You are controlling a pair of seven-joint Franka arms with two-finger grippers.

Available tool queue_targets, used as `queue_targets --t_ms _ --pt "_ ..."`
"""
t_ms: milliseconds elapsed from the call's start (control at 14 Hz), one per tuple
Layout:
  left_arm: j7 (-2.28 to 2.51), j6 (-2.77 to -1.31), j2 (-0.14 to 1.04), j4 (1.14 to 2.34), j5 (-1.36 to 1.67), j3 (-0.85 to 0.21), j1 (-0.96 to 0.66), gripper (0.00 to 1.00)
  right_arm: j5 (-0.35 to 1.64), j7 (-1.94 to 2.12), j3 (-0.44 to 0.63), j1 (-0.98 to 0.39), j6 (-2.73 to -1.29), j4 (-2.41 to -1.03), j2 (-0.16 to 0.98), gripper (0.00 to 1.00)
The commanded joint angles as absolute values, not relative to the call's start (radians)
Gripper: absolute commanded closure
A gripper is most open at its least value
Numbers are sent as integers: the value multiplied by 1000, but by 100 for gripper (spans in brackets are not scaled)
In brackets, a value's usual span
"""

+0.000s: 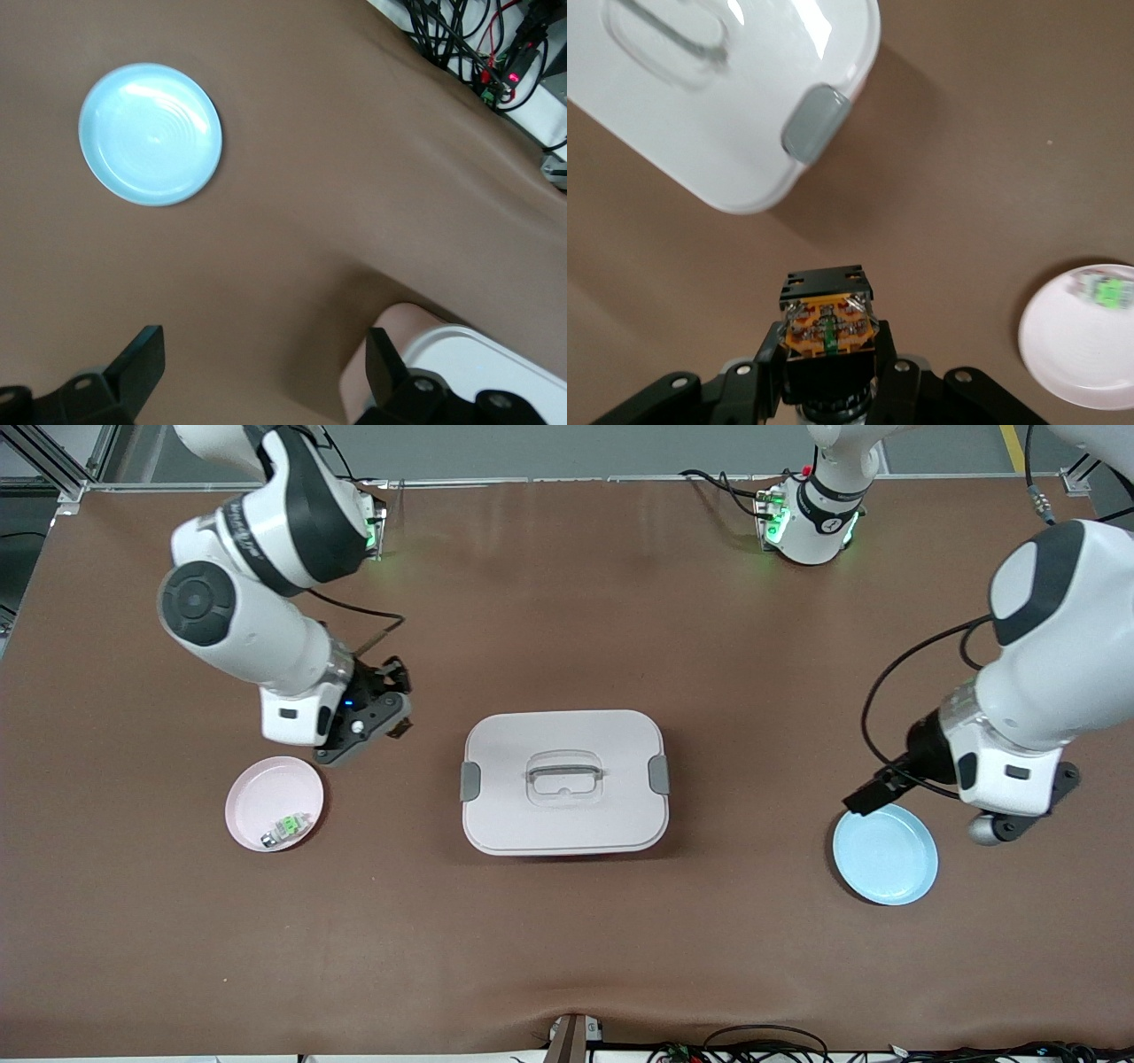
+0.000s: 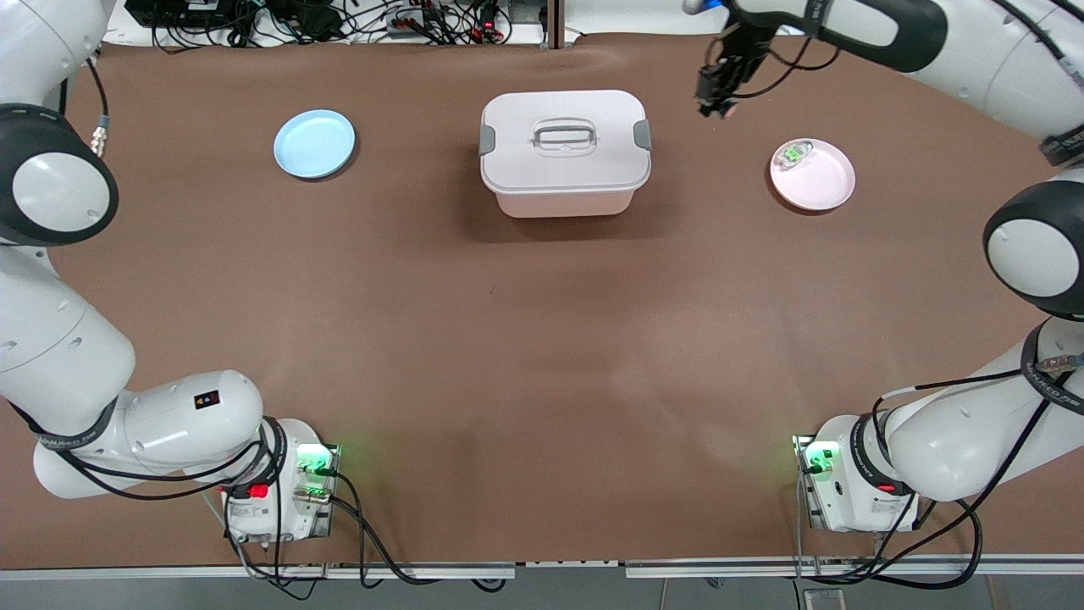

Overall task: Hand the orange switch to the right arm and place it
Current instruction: 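Carry the switch with the right gripper while the left gripper withdraws, then lower the orange switch onto the pink plate with the right gripper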

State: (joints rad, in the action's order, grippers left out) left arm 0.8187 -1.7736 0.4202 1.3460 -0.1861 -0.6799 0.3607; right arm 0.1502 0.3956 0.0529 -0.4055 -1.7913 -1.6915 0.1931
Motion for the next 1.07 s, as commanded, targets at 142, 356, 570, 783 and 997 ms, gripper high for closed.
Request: queue_targets --t_ms 142,356,570,783,997 --pt "544 -1727 380 1358 -213 -684 469 0 52 774 37 -267 -1749 -1713 172 100" --pt "418 -1704 368 1356 -215 -683 515 0 12 1009 37 -206 -1770 -1718 173 100" --pt "338 -1701 351 1356 -268 -684 535 0 0 1188 37 -143 -1840 -1753 176 100" --pt "310 -1675 319 1356 -302 -687 535 0 -2 1305 37 -101 -2007 -1874 169 100" --pt "290 -1646 299 1356 -292 -692 537 0 -2 1397 37 -57 -2156 -1985 169 100"
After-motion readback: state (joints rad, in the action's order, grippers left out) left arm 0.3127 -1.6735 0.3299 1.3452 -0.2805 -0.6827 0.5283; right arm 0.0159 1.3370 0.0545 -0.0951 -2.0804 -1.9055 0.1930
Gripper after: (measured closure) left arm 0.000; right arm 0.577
